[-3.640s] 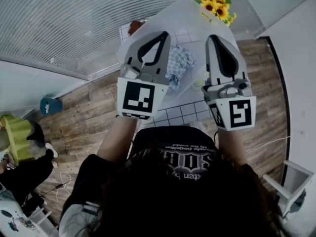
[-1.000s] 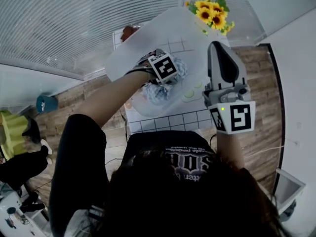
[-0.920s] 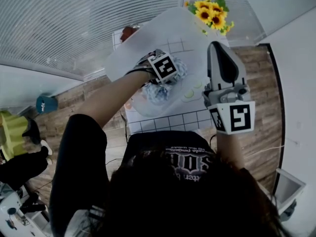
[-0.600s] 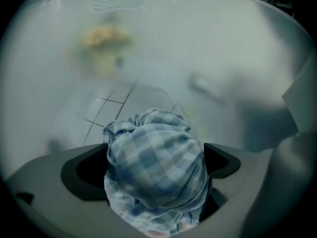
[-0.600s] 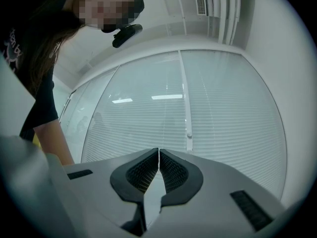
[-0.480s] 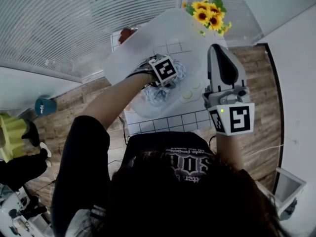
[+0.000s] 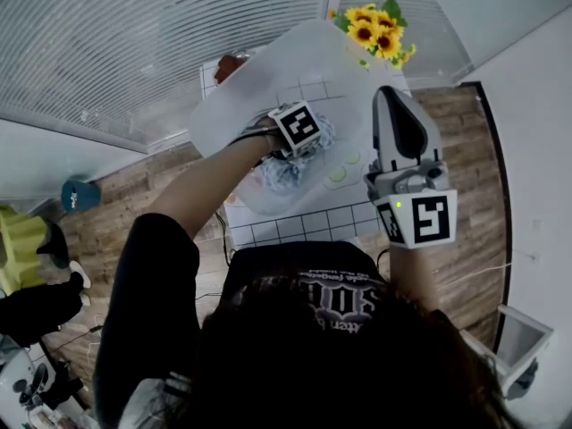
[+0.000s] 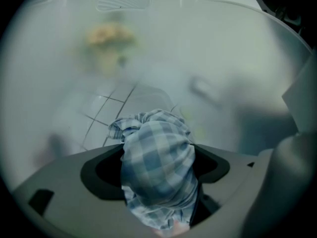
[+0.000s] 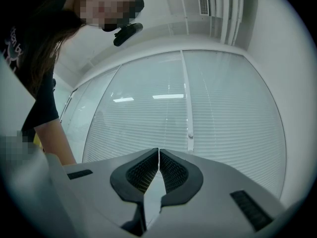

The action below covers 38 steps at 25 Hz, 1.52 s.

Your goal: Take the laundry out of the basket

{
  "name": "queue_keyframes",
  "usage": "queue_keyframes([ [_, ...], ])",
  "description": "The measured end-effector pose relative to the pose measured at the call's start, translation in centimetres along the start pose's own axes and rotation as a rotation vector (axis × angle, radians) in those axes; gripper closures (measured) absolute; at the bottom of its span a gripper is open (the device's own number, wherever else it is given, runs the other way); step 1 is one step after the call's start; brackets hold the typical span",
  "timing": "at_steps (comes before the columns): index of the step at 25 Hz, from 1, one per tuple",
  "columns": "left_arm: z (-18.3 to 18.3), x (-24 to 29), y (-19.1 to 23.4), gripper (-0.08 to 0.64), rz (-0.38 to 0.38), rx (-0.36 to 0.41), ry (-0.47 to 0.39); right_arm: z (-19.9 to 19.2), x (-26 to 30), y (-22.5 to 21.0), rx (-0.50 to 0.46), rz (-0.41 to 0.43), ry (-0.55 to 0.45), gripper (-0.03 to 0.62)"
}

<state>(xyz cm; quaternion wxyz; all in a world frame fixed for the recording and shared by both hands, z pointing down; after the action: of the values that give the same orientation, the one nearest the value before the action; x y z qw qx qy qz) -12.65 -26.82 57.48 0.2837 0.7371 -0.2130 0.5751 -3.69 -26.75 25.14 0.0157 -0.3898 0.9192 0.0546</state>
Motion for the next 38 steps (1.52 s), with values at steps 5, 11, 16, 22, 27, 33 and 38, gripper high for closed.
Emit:
queue_keyframes([
  [5,0.3,-0.9,0.3,0.234,0.010,-0.045,-0.022,0.2,-0.4,0.2,-0.007,-0.004,-0.003,0.563],
  [11,0.1,-1.8,0.3,0.267,0.051,-0.024,-0.029,0.4,-0.8,0.3,-0.013,-0.018,-0.001,0.563],
  [16,0.2,-2.5,-0.2,0.285,0.063,-0.005,-0.051,0.6,-1.2,0.7,-0.017,-0.022,-0.003,0.563],
  [22,1.1,-5.2,0.9,0.298,0.097,-0.070,-0.152,0.7,-1.4,1.6,-0.024,-0.020,-0.003,0.563],
  [27,1.9,-8.5,1.8,0.298,0.114,-0.140,-0.277,0.7,-1.5,2.4,-0.032,-0.022,-0.001,0.563],
  [33,1.1,-10.8,2.1,0.298,0.177,-0.138,-0.297,1.1,-1.7,3.2,-0.043,-0.036,-0.007,0.563],
  [38,1.2,-13.0,0.7,0.298,0.188,-0.127,-0.318,1.8,-1.9,3.4,-0.056,-0.056,-0.019,0.563],
])
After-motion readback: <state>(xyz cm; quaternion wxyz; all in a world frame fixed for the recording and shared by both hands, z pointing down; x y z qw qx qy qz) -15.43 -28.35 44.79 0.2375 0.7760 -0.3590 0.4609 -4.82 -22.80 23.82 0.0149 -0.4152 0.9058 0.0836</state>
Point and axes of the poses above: the fingertips, and each gripper's own axes: x forward along the fingers, y to its left, z out of its top, the point moved 2 cm from there along -x, backward along the fingers, and after that the axes turned 7 degrees about y, right-handed, at the moved point
